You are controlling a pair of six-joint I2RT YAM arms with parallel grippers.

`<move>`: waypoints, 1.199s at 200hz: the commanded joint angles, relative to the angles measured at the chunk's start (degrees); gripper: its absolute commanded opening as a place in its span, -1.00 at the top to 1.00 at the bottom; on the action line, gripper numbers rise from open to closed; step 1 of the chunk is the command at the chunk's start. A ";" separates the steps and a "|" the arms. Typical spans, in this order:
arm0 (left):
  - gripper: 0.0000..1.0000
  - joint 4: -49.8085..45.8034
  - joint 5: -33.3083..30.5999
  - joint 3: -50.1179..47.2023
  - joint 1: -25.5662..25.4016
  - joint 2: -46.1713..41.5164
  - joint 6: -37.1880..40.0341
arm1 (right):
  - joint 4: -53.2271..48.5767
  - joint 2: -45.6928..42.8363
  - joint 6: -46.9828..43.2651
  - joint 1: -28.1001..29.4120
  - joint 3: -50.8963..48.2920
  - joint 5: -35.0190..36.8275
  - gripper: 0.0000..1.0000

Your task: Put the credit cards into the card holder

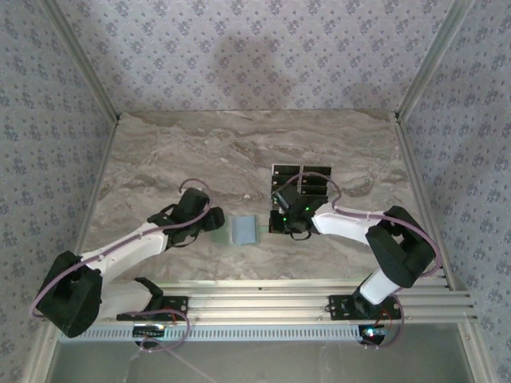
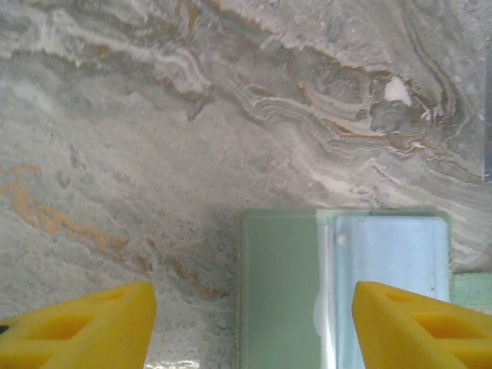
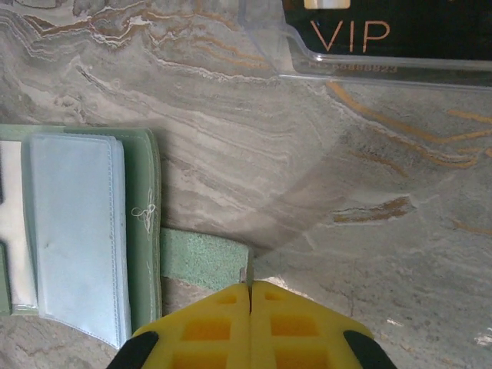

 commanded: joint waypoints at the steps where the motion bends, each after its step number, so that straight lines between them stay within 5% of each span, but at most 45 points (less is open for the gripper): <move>1: -0.37 -3.62 -1.26 1.04 -0.79 1.07 2.90 | -0.81 0.64 -1.11 -0.35 1.78 0.04 1.00; 83: -0.09 -6.79 -7.11 -0.31 -4.19 7.21 -0.66 | -2.79 0.69 -1.89 -1.26 3.00 0.02 0.99; 140: 0.18 -5.34 -7.23 0.48 -4.77 11.40 -0.37 | -6.72 -3.81 -2.65 -0.68 6.51 -0.36 0.18; 240: 0.22 -3.98 -7.23 1.53 -4.90 13.13 1.12 | -5.21 5.74 -2.27 4.92 15.61 -5.03 0.00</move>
